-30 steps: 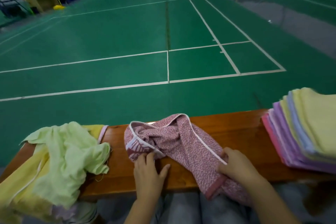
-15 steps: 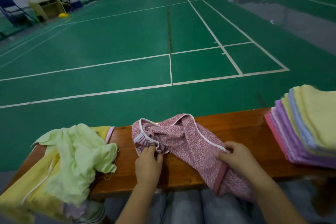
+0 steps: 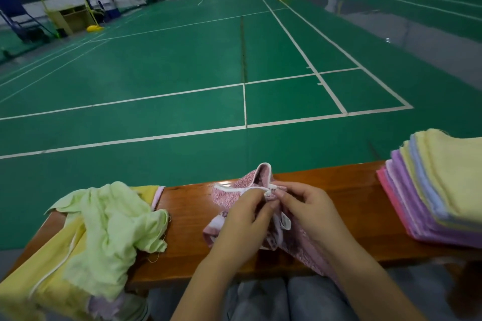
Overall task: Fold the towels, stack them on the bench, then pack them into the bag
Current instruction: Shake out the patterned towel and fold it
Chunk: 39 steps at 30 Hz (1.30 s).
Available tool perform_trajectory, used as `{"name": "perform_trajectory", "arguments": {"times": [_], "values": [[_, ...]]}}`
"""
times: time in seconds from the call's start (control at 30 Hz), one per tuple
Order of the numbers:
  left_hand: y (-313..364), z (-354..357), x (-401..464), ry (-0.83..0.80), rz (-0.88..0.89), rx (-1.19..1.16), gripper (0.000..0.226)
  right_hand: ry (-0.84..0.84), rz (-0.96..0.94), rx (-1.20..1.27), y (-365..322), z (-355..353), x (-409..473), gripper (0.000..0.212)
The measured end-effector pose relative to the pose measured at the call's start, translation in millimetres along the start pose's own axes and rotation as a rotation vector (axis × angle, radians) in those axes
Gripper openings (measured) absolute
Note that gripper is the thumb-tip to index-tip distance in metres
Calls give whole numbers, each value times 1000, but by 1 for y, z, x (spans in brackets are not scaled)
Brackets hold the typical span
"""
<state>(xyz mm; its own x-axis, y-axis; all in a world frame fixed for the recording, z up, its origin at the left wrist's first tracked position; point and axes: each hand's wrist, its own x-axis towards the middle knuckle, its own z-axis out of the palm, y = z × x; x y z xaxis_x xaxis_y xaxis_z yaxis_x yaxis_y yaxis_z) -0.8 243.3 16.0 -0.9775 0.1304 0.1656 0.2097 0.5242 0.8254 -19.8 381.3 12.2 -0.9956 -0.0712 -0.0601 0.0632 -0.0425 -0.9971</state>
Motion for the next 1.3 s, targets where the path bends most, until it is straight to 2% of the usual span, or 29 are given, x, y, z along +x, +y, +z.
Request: {"name": "perform_trajectory", "arguments": {"times": [0.1, 0.23, 0.43, 0.6, 0.8, 0.9, 1.1, 1.23, 1.3], "values": [[5, 1, 4, 16, 11, 38, 12, -59, -27, -58, -9, -4, -1, 22], [4, 4, 4, 8, 9, 111, 15, -63, -103, -283, -9, -10, -2, 26], [3, -2, 0, 29, -15, 162, 27, -90, -81, -223, -6, -16, -9, 24], [7, -3, -1, 1, -20, 134, 27, -152, -71, -257, -8, -15, -8, 29], [3, -1, 0, -25, -90, 153, 27, -175, -53, -232, -3, -17, -12, 22], [-1, 1, 4, -21, -133, 144, 25, -204, -53, -212, 3, -17, -10, 27], [-11, -19, 20, -193, -233, 209, 10, -113, 71, -109, 28, -24, -2, 17], [-30, -48, 65, 62, -302, 257, 15, -61, 143, -167, 49, -32, 6, 17], [-49, -46, 94, 14, -327, 403, 10, -60, 155, -205, 57, -33, 9, 17]]}}
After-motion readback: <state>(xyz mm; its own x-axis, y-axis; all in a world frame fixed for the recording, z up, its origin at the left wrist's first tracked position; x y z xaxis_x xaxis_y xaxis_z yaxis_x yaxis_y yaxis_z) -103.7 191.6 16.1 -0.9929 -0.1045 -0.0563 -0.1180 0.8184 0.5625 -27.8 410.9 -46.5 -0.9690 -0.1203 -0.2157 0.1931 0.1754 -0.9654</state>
